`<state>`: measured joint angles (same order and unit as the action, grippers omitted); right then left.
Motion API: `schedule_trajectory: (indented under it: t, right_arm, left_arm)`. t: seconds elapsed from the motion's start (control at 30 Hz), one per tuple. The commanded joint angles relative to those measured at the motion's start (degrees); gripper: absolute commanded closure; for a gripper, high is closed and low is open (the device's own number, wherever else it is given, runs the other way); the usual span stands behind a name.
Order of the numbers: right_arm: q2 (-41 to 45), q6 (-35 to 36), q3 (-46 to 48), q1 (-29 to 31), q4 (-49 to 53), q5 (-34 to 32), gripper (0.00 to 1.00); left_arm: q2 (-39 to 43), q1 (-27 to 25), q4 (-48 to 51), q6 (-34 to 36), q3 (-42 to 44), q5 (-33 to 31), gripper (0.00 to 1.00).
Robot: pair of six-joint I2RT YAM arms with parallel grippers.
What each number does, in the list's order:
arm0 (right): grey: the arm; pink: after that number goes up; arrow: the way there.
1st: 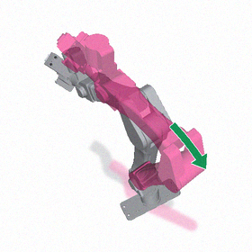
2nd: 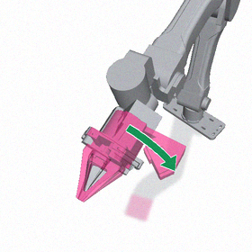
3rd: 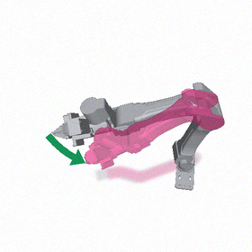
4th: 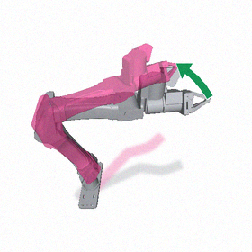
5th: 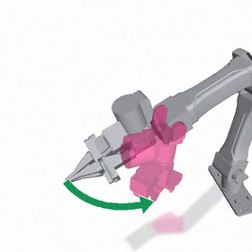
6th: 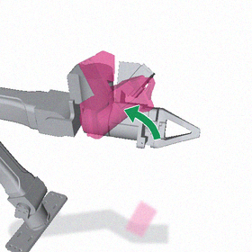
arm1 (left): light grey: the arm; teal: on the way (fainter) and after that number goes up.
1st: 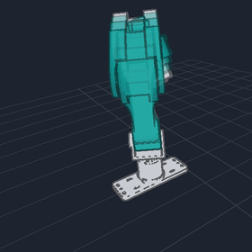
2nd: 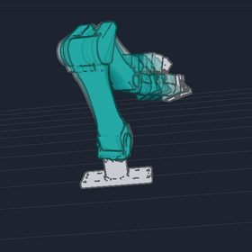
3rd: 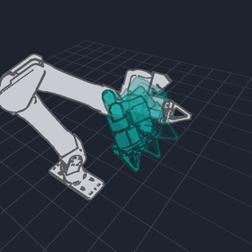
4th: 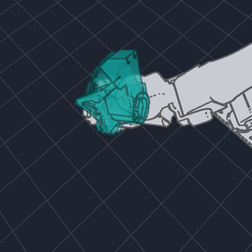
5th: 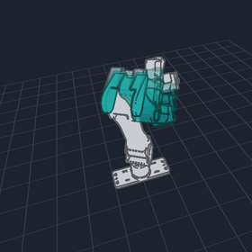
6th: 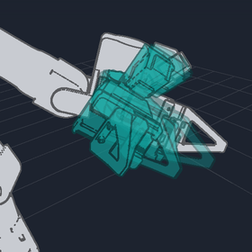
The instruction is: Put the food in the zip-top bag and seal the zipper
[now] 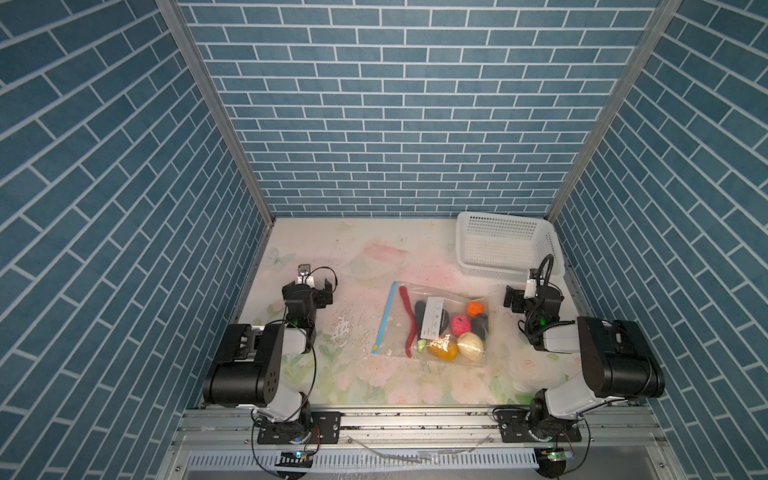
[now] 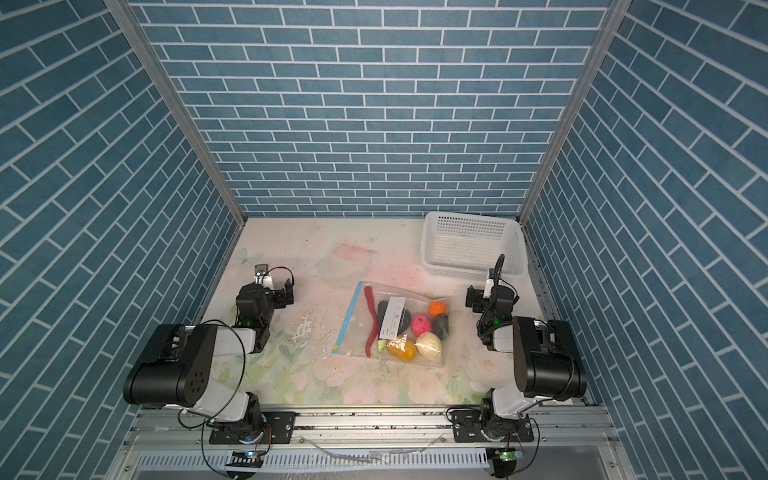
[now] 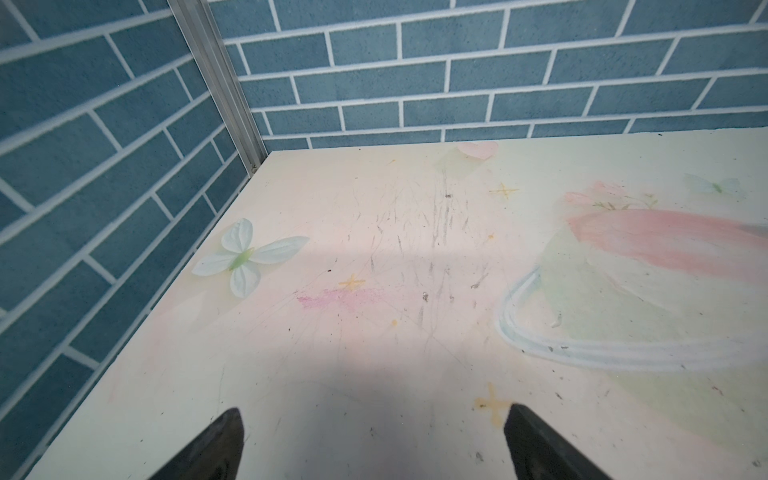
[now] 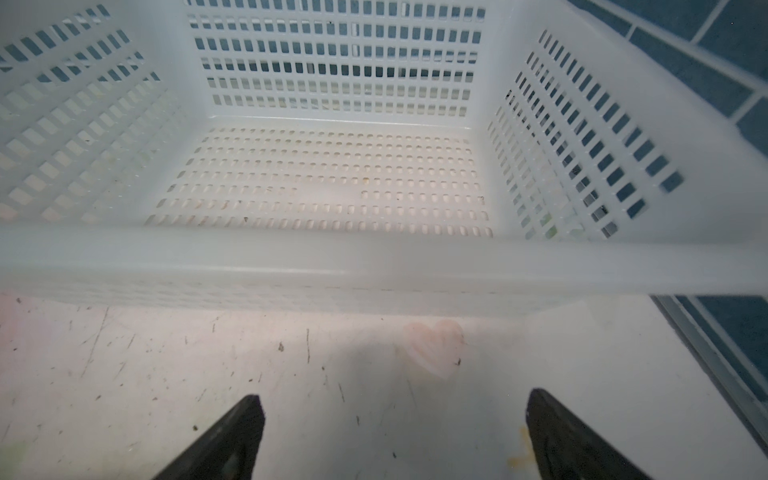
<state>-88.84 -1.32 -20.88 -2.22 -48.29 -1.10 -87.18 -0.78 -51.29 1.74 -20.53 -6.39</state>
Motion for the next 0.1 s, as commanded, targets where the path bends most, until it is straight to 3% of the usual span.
schedule_trajectory:
  t: [0.0, 0.07]
  right_arm:
    - [0.29, -0.94, -2.23, -0.23, -0.27, 1.2, 0.01]
    - [0.4, -0.96, -1.93, -0.23, -0.59, 1.06, 0.01]
  left_arm:
    - [-0.19, -0.18, -0.11, -0.24, -0.39, -0.5, 0.01]
    - [-0.14, -0.19, -0.26, -0.24, -0.32, -0.51, 0.01]
